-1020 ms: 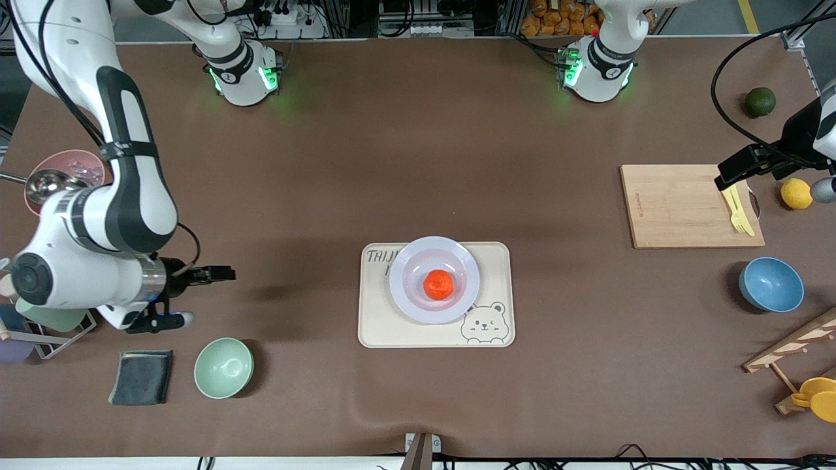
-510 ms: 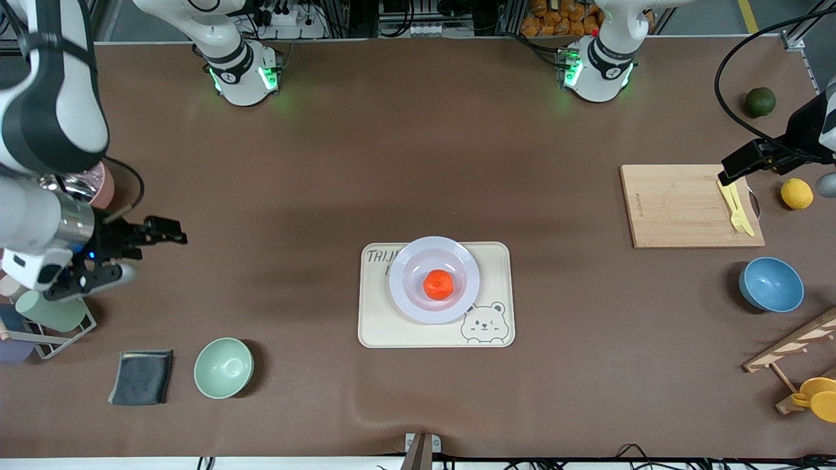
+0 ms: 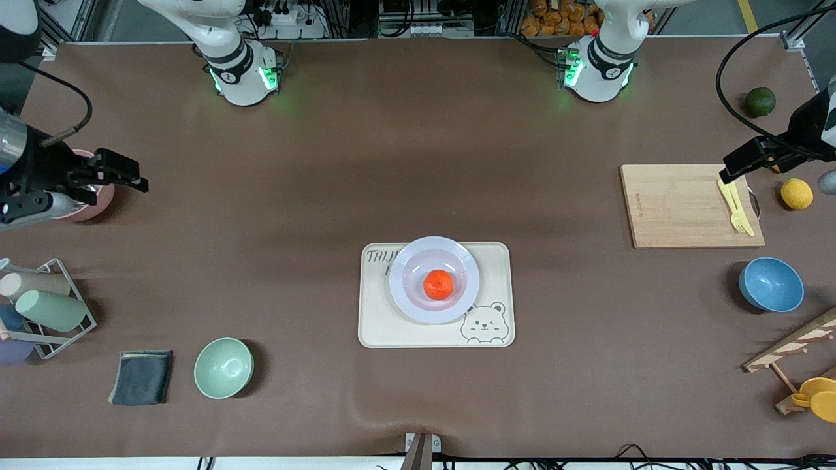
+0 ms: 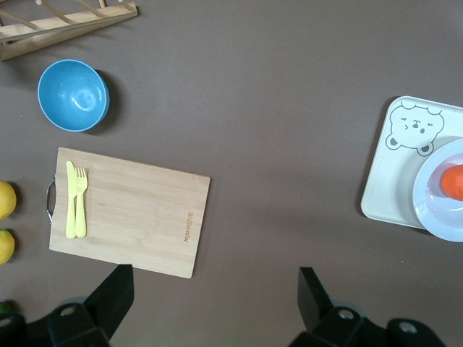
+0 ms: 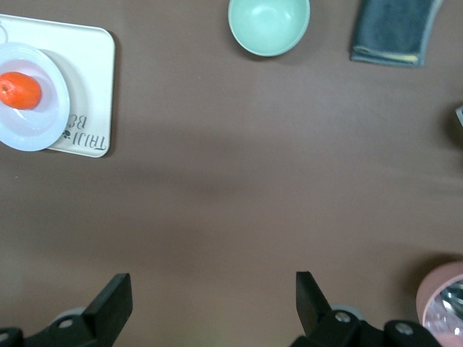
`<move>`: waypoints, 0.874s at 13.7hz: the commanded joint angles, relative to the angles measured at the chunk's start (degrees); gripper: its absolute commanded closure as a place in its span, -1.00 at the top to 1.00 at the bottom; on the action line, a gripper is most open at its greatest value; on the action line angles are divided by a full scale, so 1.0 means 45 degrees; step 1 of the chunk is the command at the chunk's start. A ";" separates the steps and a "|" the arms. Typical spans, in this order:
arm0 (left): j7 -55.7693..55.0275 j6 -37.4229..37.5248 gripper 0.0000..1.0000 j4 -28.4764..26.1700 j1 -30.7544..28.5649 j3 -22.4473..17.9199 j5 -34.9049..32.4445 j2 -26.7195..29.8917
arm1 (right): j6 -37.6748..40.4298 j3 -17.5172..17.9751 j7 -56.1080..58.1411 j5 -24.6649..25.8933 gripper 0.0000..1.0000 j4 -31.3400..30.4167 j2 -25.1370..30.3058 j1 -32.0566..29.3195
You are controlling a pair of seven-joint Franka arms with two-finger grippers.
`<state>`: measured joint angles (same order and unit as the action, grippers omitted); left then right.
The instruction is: Place orange and plate with both arms
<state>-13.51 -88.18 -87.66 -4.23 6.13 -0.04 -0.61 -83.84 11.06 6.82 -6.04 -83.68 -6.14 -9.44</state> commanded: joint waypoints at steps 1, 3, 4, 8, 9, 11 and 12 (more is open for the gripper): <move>0.0306 0.0181 1.00 -0.0148 -0.0037 -0.0053 0.0048 0.0233 | -0.0373 0.0181 -0.0245 0.0247 1.00 -0.1210 0.0760 -0.0793; 0.0306 0.0181 1.00 -0.0089 -0.0018 -0.0053 0.0048 0.0233 | -0.0353 -0.1004 -0.0710 0.0247 1.00 -0.1210 0.0798 0.0525; 0.0306 0.0181 1.00 -0.0109 -0.0018 -0.0053 0.0048 0.0233 | -0.0411 -0.1553 -0.1043 0.0267 1.00 -0.1249 0.0857 0.1153; 0.0287 0.0181 1.00 0.0027 0.0002 0.0006 -0.0010 0.0252 | -0.0568 -0.1715 -0.1259 0.0247 1.00 -0.1464 0.0935 0.1529; 0.0306 0.0181 1.00 0.0047 0.0002 0.0045 -0.0010 0.0291 | -0.0568 -0.1754 -0.1493 0.0267 1.00 -0.1445 0.0935 0.1686; 0.0286 0.0123 1.00 0.0047 0.0002 0.0084 0.0067 0.0448 | -0.0510 -0.1967 -0.1554 0.0267 1.00 -0.1464 0.1013 0.1726; 0.0286 0.0142 1.00 0.0067 0.0002 0.0084 0.0048 0.0448 | -0.0490 -0.2472 -0.1573 0.0267 1.00 -0.1483 0.1013 0.2190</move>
<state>-13.50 -88.11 -87.25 -4.14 6.43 -0.04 0.20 -85.58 3.31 0.81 -5.78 -88.18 -3.82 -2.52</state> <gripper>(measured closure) 0.000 0.000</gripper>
